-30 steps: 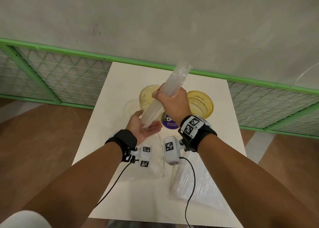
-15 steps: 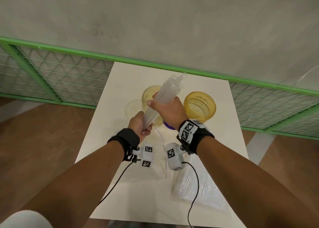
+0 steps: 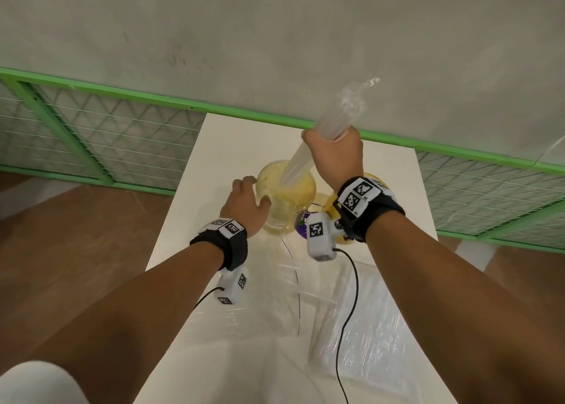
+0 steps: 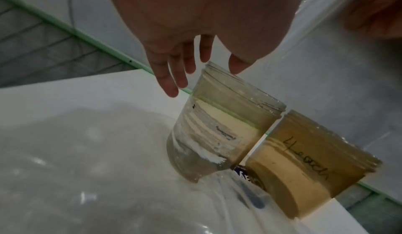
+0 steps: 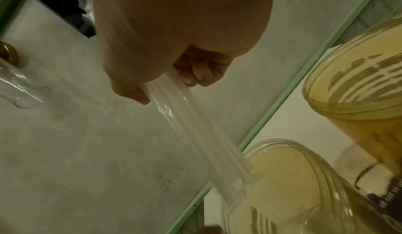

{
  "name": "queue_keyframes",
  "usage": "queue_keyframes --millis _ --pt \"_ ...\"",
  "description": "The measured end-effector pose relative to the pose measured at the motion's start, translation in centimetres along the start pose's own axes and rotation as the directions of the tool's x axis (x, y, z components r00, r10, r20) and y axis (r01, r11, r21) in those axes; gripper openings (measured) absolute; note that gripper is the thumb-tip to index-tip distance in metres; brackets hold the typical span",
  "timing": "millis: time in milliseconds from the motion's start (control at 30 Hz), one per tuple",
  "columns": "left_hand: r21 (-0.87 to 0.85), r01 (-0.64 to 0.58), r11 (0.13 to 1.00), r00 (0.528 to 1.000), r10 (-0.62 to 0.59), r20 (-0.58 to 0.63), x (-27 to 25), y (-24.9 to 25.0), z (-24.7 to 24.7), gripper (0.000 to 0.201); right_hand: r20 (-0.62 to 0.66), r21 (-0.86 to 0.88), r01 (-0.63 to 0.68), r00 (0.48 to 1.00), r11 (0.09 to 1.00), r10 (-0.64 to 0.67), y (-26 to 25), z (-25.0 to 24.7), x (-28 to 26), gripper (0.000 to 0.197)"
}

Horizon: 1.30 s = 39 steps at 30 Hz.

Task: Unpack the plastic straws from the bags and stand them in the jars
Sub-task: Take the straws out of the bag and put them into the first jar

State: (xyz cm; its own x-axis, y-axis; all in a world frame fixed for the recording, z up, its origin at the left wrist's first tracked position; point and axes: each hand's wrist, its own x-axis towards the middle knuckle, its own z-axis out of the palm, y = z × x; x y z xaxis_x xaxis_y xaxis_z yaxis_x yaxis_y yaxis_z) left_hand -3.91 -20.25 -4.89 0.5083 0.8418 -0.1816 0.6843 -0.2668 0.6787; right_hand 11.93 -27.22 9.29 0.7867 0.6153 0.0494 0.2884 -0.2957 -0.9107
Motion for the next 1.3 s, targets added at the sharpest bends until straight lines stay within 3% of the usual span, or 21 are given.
queue_keyframes --millis 133,367,533,633,800,967,1133,1233,1300 --pt "0.061 -0.097 0.993 0.994 0.093 0.063 1.2 -0.1 0.3 0.072 0.097 -0.222 0.009 0.995 0.975 0.013 2.0 2.3 2.0 0.027" --pt "0.055 -0.057 0.997 0.995 0.052 0.083 0.9 -0.5 0.7 0.073 0.357 -0.582 0.056 0.914 0.811 0.193 7.2 7.7 3.5 0.029" --pt "0.029 -0.076 0.997 0.993 0.073 0.094 1.2 -0.7 0.4 0.073 0.468 -0.612 0.054 0.829 0.789 0.306 9.1 10.2 3.4 0.034" --pt "0.026 -0.075 0.997 0.992 0.072 0.104 1.2 -0.8 0.3 0.073 0.477 -0.607 0.022 0.809 0.795 0.342 9.8 10.6 3.7 0.051" --pt "0.06 -0.063 0.996 0.992 0.056 0.116 1.1 -0.7 0.2 0.073 0.515 -0.672 0.109 0.78 0.733 0.356 8.5 9.3 4.0 0.064" --pt "0.091 -0.079 0.993 0.986 0.064 0.153 1.3 -0.5 -0.2 0.074 0.503 -0.751 0.204 0.792 0.628 0.344 7.1 7.3 4.1 0.046" --pt "0.129 -0.087 0.988 0.98 0.062 0.191 1.4 -0.2 -0.6 0.076 0.438 -0.762 0.135 0.828 0.633 0.35 5.6 5.2 3.6 0.039" --pt "0.16 -0.082 0.984 0.975 0.045 0.218 1.0 0.1 -1.0 0.08 0.392 -0.738 0.144 0.887 0.66 0.244 5.0 4.1 2.8 0.031" --pt "0.175 -0.036 0.984 0.978 -0.001 0.208 0.4 0.4 -1.3 0.084 0.358 -0.661 0.133 0.921 0.738 0.154 4.8 3.2 2.2 0.024"
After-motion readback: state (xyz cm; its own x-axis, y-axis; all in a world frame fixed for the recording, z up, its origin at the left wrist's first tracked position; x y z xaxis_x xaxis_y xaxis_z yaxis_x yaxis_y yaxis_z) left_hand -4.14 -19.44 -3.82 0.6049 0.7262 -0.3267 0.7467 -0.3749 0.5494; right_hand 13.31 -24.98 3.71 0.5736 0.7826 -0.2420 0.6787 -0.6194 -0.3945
